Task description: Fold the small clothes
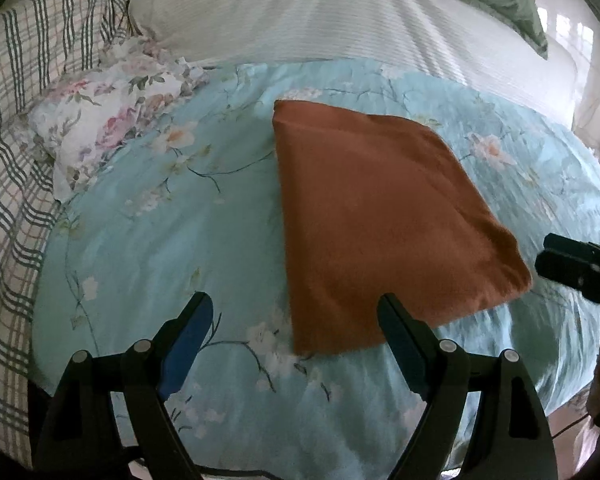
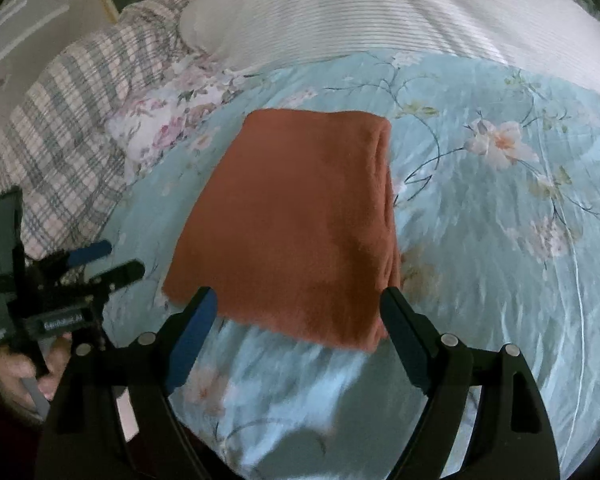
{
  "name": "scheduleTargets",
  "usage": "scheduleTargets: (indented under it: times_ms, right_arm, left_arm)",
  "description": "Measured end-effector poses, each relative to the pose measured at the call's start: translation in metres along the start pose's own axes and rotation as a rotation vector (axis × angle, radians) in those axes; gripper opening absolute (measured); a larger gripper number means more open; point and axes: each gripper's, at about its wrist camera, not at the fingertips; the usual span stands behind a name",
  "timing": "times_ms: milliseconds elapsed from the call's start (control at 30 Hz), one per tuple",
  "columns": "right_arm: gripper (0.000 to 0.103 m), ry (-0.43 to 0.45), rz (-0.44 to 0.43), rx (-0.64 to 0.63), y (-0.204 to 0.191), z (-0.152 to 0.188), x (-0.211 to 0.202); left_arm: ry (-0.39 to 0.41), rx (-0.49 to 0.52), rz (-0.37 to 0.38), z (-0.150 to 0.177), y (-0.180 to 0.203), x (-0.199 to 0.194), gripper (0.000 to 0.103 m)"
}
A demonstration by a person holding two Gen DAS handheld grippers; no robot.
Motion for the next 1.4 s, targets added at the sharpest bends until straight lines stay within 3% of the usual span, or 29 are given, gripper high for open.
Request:
scheduleTargets:
  times_ms: [167,400,533,567,633,700,733,767,833,900,1000,1067,1233,1400]
  right_arm:
    - [0.084,0.006,-0.014,0.048,0.015,-0.024,0.023]
    - [0.073,-0.021,-0.043,0.138,0.042,-0.072,0.078]
    - [0.064,-0.061,-0.044,0.148,0.047,-0.096,0.114]
    - [0.06,-0.078,-0.044,0.152,0.048,-0.101,0.126]
    - [0.026,-0.11,-0.069,0.156,0.049,-0.105,0.142]
    - [0.018,-0.101,-0.073,0.135,0.045,-0.107,0.147]
    - [0.015,-0.08,-0.075,0.128,0.044,-0.109,0.143]
    - [0.014,-0.037,-0.097,0.139,0.045,-0.112,0.131]
    - [0.013,0.013,-0.109,0.159,0.049,-0.113,0.115]
    - [0.013,0.035,-0.059,0.145,0.05,-0.108,0.109]
    - [0.013,-0.044,0.018,0.12,0.05,-0.095,0.138]
    - [0.013,-0.055,0.018,0.132,0.053,-0.091,0.145]
    - [0.016,-0.05,0.029,0.132,0.052,-0.099,0.137]
    - [0.016,-0.005,0.006,0.157,0.05,-0.089,0.094]
  left_arm:
    - [-0.011,-0.037,0.015,-0.017,-0.014,0.022,0.085]
    - [-0.006,-0.16,0.206,-0.057,-0.05,0.068,0.085]
    - [-0.057,-0.269,0.29,-0.076,-0.076,0.109,0.085]
    - [-0.07,-0.301,0.302,-0.079,-0.084,0.12,0.084]
    - [-0.075,-0.329,0.322,-0.082,-0.091,0.132,0.082]
    - [-0.075,-0.327,0.354,-0.085,-0.094,0.142,0.064]
    - [-0.075,-0.323,0.382,-0.088,-0.092,0.143,0.044]
    - [-0.073,-0.317,0.41,-0.091,-0.09,0.141,0.036]
    - [-0.05,-0.269,0.379,-0.096,-0.078,0.131,0.036]
    - [-0.049,-0.236,0.342,-0.097,-0.07,0.132,0.039]
    - [-0.075,-0.231,0.325,-0.09,-0.066,0.149,0.041]
    - [-0.07,-0.256,0.338,-0.088,-0.07,0.154,0.047]
    - [-0.071,-0.265,0.317,-0.089,-0.068,0.151,0.048]
    - [-0.049,-0.236,0.268,-0.078,-0.058,0.122,0.047]
Point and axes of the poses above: each gripper's, at about its wrist camera, not at the fingertips, and x roughly the way its jaws point, y to its right, z to its underside, and after that the axes turned 13 degrees about z, right-handed
